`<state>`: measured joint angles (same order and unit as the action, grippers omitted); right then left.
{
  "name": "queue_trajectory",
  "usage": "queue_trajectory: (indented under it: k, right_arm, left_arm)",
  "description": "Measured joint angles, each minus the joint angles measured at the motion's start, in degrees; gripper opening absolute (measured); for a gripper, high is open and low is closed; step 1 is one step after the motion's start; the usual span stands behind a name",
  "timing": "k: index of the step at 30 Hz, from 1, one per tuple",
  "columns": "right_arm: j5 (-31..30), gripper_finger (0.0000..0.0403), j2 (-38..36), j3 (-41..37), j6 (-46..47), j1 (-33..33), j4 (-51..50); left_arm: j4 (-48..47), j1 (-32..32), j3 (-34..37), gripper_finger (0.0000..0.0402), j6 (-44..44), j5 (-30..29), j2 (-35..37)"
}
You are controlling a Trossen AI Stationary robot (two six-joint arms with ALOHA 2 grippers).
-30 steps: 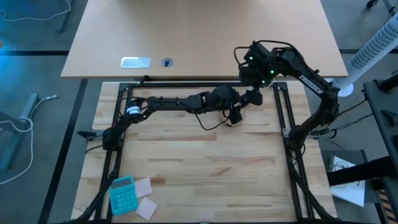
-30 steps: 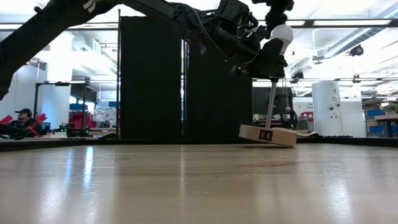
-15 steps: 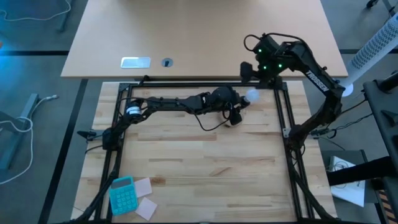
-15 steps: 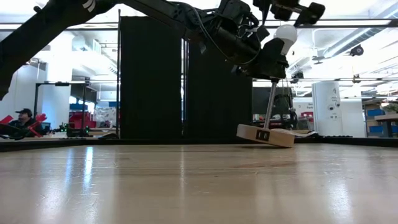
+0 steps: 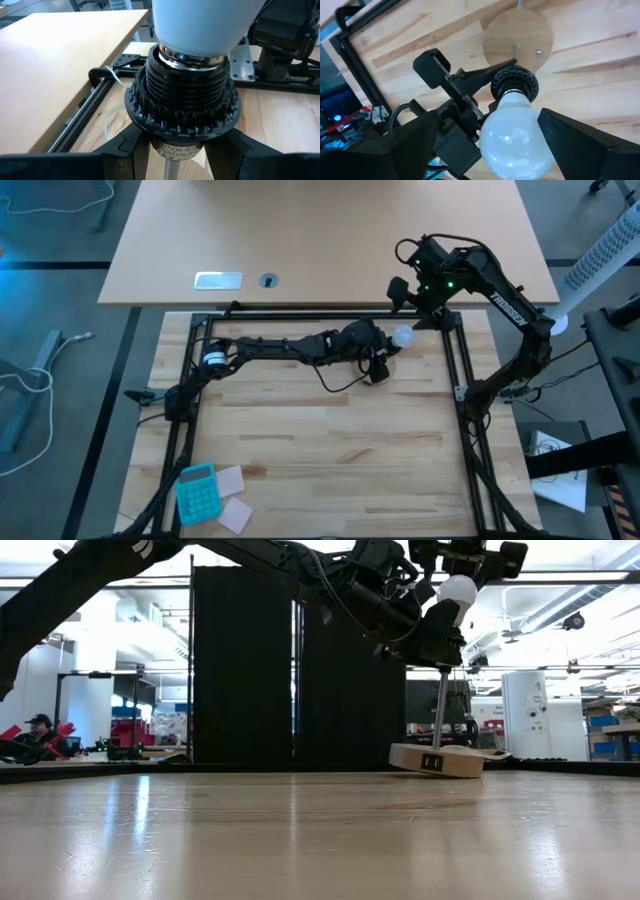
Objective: Screw lightbulb
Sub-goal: Remove the lightbulb from the lamp
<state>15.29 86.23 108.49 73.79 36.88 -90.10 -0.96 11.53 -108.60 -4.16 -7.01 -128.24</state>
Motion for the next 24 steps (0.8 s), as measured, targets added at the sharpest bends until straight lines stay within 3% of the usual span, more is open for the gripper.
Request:
queue_trajectory:
  k: [6, 14, 24]
  right_arm:
    - [2.62, 0.0344, -2.34, -1.90, -0.14, 0.47, -0.01]
    - [1.51, 0.0344, -5.79, -7.13, -0.17, 0.85, 0.15]
    - [0.02, 0.0343, -5.53, -7.37, -0.18, 0.49, 0.08]
  left_arm:
    - [0.12, -0.40, 0.00, 0.0144, 0.49, -0.12, 0.00]
    - [0.22, -0.40, 0.00, 0.0144, 0.55, -0.79, 0.01]
    - [0.25, -0.49, 0.00, 0.0144, 0.38, -1.61, 0.00]
